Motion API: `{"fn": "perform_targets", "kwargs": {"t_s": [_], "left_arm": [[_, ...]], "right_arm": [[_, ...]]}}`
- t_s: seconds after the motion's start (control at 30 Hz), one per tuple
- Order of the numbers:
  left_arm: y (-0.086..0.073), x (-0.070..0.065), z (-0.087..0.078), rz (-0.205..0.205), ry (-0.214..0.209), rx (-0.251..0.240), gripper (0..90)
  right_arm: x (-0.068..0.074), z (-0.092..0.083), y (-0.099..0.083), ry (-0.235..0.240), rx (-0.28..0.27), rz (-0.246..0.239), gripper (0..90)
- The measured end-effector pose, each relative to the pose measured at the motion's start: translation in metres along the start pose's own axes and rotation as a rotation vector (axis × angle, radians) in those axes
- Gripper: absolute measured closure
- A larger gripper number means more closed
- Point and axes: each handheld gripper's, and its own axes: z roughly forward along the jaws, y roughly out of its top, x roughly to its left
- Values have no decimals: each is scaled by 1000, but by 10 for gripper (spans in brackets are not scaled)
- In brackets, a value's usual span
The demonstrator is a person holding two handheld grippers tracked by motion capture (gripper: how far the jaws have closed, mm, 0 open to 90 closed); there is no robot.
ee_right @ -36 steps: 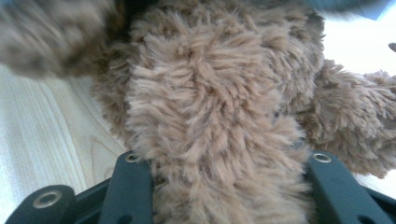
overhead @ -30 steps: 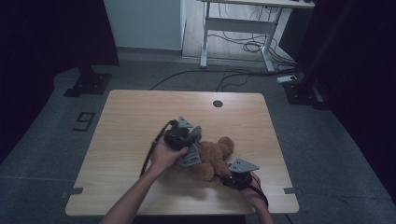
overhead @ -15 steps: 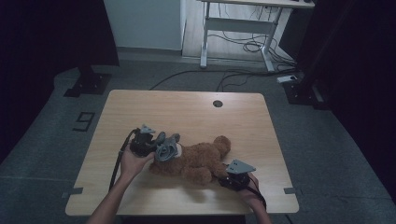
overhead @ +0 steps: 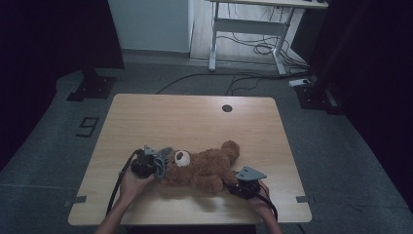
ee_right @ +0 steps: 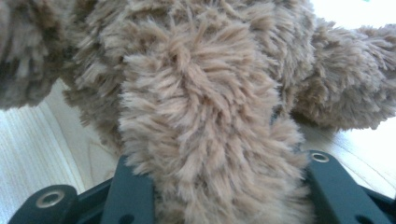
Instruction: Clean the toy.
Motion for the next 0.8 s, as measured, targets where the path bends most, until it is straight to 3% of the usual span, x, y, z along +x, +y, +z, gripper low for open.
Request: {"fn": "perform_targets", "kwargs": {"t_s": [0.07,0.13,0.2,0.3,0.4,0.5,0.57,0.67,0.73,0.8], "left_arm": [[-2,1,-4,3,-6,1,797],[-1,3,-13,-12,-10,-31,794],[3,5,-28,-38,-26,-100,792],[18,-1,-52,-21,-18,-204,788],[43,-18,-73,39,5,-299,785],[70,-43,-86,80,-49,-397,785],[86,-64,-84,127,-84,-432,784],[104,-103,-68,233,-107,-395,781],[108,-121,-53,288,-112,-339,780],[108,-135,-29,316,-129,-247,780]], "right_arm": [[0,1,0,-16,2,9,563],[0,2,1,-32,4,16,565],[-1,4,2,-45,9,20,568],[-4,7,1,-64,9,41,572],[-6,11,3,-84,7,58,576],[-3,15,6,-115,11,49,577],[-1,17,8,-125,15,40,577],[0,18,8,-120,14,43,577],[0,17,8,-119,13,43,576],[0,16,8,-118,13,41,576]]}}
